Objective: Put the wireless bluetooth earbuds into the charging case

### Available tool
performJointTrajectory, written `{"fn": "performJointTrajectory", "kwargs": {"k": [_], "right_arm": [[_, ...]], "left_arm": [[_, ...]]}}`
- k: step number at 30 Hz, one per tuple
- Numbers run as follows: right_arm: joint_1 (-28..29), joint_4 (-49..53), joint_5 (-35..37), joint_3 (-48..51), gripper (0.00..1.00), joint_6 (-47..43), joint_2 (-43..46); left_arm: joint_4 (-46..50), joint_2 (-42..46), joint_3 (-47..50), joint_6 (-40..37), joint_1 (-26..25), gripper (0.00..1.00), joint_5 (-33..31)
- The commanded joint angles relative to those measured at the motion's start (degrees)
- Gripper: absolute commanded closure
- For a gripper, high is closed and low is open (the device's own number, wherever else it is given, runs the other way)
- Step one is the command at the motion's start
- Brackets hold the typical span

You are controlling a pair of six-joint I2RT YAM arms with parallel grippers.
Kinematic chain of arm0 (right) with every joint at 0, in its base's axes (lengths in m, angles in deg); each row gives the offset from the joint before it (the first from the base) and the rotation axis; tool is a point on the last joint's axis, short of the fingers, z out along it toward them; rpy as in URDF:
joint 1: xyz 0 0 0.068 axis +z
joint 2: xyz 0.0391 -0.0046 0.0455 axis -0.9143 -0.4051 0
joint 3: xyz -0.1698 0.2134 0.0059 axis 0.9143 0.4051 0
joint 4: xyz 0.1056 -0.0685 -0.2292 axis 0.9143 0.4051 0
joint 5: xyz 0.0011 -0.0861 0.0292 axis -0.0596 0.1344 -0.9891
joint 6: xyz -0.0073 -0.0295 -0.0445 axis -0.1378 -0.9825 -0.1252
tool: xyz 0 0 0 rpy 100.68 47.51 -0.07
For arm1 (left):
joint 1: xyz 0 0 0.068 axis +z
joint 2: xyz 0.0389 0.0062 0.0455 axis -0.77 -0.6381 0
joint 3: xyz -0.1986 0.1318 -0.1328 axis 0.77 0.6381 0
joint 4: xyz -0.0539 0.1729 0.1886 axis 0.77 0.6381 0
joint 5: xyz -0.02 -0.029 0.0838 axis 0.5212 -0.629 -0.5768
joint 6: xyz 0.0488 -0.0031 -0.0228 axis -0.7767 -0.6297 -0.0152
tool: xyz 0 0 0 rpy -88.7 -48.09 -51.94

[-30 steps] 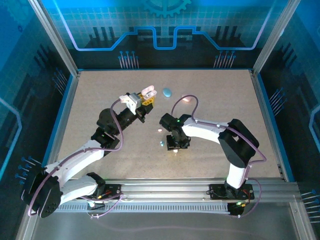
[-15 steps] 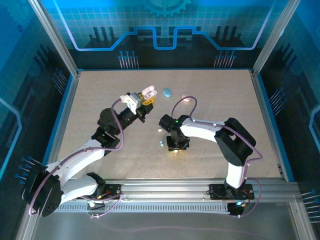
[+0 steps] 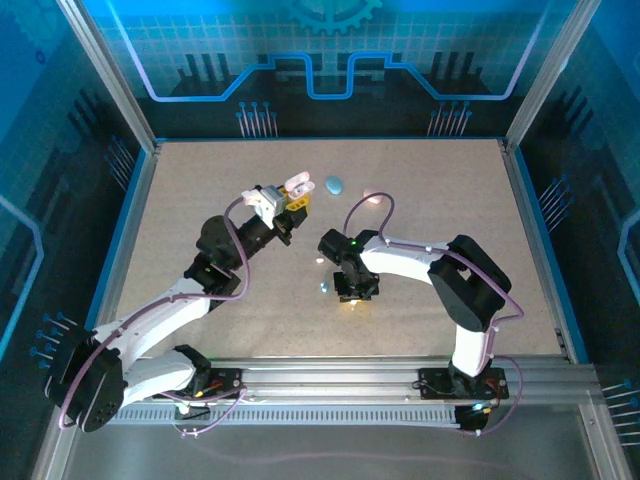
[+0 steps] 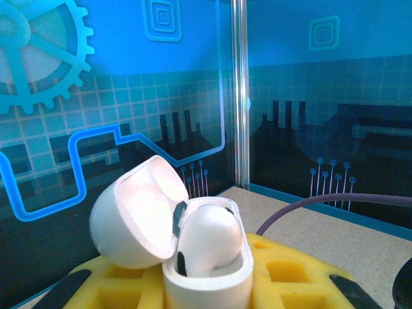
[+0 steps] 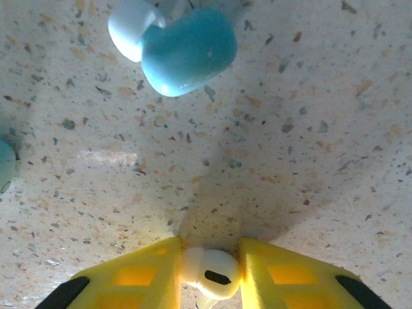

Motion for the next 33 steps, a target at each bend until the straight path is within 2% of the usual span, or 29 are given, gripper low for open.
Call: {"fn": "performJointTrajectory", "kwargs": {"k": [1,5,10,15,20,26,31,33], "right_arm": [[-0.32,-1.31,0.55,0.86,0.71,0.28,0.26],[-0.47,-0.64,3.51,0.8,0.72,-1.89,4.8],[-2.23,2.51,10.37,0.26,0.71,-4.93,15.43],[-3.83,2.02,17.66,-1.92,0.7,-11.62,28.96],[-4.23,-2.27,20.98,-6.53,0.69,-19.15,37.6],[-4.31,-6.65,17.29,-12.81,0.67,-25.23,38.85],[-4.3,-8.92,13.58,-14.7,0.68,-25.62,37.0],[-4.31,-8.29,14.77,-14.84,0.68,-24.99,36.46]], "left_arm": [[-1.53,-0.15,-0.44,0.17,0.36,0.79,0.68],[-1.44,-0.54,-0.53,0.57,0.4,0.79,1.03],[-1.49,-2.37,-1.18,2.24,0.39,0.79,3.13],[-2.91,-5.63,-2.52,5.25,0.01,0.79,7.95],[-4.69,-9.59,-4.26,6.96,-1.32,0.79,13.55],[-6.71,-13.15,-6.15,8.47,-3.45,0.77,17.46],[-8.11,-14.87,-7.14,9.7,-4.3,0.77,19.04],[-8.05,-14.73,-6.89,9.21,-4.47,0.77,18.25]]}}
